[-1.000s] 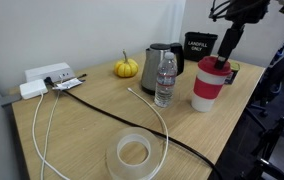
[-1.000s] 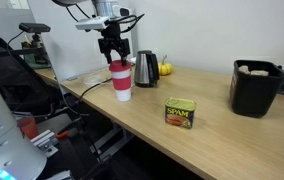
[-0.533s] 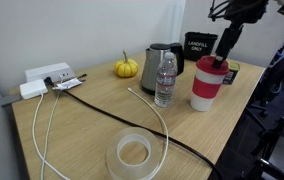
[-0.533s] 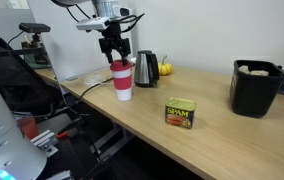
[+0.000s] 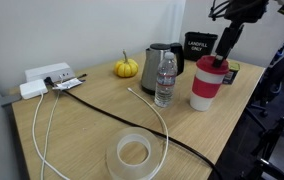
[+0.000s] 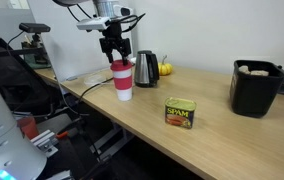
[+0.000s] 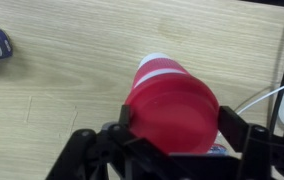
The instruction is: Take the lid on the cup and put it on the table
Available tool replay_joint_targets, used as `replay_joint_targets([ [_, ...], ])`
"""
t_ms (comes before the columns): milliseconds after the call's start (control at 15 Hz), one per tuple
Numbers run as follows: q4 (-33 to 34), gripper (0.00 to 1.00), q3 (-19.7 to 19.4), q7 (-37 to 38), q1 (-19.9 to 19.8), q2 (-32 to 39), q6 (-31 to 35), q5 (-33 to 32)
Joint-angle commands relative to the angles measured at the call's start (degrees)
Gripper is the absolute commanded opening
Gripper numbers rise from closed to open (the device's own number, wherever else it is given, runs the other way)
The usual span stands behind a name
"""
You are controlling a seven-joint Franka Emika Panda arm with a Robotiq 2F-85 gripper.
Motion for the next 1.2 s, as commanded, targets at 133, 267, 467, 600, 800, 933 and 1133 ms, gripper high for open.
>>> replay_joint_targets([
  [133, 0.17, 0.61, -2.35, -5.28, 0.84, -1.51, -2.92, 4.19],
  [267, 0.1, 0.61, -2.9, -7.37, 0.85, -2.11, -4.0, 5.65],
  [467, 0.14, 0.61, -3.46, -9.41, 0.82, -2.72, -5.15, 7.48],
  [600, 0.19, 0.61, -3.41, -9.66, 0.75, -3.44, -5.29, 8.12],
  [800, 0.35, 0.61, -3.36, -9.76, 0.76, -4.36, -5.48, 8.28],
  [933, 0.18, 0.97, -3.0, -8.95, 0.4, -4.74, -5.23, 7.42],
  [1133, -0.06, 1.0, -2.47, -8.22, 0.13, -4.59, -3.99, 6.49],
])
